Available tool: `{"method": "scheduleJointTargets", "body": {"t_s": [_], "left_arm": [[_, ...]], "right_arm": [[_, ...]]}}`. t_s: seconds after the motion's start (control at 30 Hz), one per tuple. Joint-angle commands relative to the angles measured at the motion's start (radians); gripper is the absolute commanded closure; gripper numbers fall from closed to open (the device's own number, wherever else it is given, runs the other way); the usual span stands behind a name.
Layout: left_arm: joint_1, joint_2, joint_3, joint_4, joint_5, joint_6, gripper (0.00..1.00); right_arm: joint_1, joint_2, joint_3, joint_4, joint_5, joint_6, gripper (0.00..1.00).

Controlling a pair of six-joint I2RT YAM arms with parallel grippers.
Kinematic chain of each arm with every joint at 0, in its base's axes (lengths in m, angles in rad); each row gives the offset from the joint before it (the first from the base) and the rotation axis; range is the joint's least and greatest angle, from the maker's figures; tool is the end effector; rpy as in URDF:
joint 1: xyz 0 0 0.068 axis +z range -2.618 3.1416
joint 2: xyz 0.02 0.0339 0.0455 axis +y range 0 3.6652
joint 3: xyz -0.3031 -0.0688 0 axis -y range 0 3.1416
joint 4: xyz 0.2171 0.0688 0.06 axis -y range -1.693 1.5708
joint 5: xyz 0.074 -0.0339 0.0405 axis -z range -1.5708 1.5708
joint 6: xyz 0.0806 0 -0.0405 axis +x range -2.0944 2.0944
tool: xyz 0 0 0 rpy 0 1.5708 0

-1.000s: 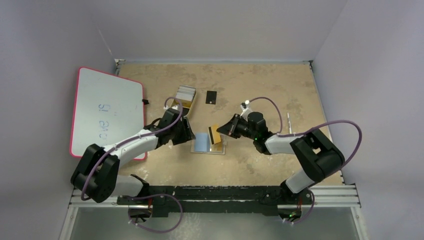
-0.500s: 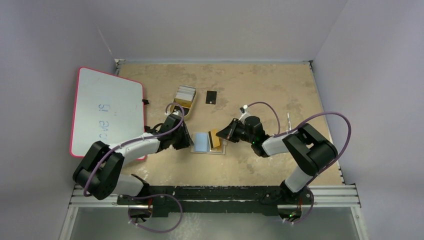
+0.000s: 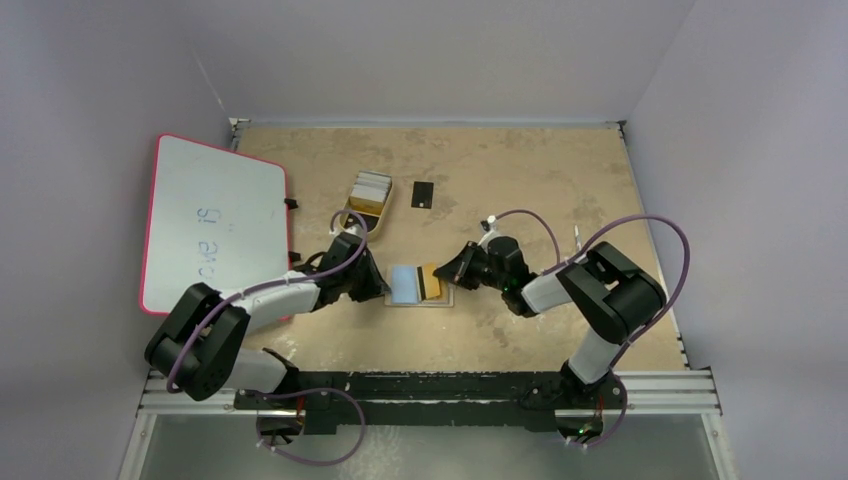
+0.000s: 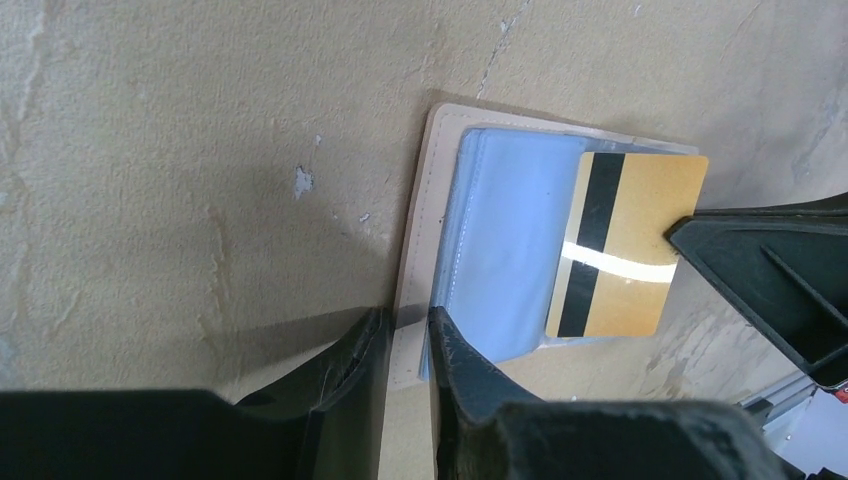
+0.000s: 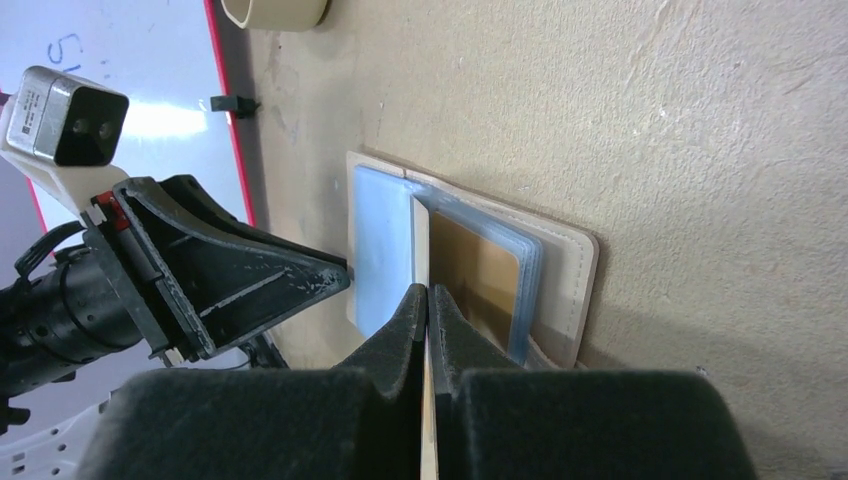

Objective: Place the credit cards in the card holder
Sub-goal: Insert the credit card into the card holder.

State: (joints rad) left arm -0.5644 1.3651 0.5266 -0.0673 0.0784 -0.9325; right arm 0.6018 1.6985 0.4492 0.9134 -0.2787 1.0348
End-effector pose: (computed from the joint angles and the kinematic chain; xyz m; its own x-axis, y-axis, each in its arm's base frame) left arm 0.2020 -0.1354 0.1674 -0.8572 -0.4049 -0.3182 -0.1919 0.8245 -0.5323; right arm 0.2571 0.2035 0.1772 -0.7908 0.4596 -0.4042 -0.1537 0.4901 0.8580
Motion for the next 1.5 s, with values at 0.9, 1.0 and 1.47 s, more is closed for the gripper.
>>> {"method": "scheduleJointTargets", "body": {"t_s": [0.9,1.0,1.47], "left_arm": [[-0.036,-0.019,-0.062,0.137,0.039,-0.088,0.81],[-0.040,-0.006,-0.067,0.147,0.034,-0.093,0.81],[-0.075,-0.006,-0.121,0.250,0.049,-0.195,0.81]], "right_arm": [[0.055,0.121,-0.049,0.305,0.079,0.133,1.00],[0.055,0.116,-0.067,0.326,0.107,0.144,1.00],[0.055,0.106,-0.157,0.466,0.191,0.182,1.00]]}}
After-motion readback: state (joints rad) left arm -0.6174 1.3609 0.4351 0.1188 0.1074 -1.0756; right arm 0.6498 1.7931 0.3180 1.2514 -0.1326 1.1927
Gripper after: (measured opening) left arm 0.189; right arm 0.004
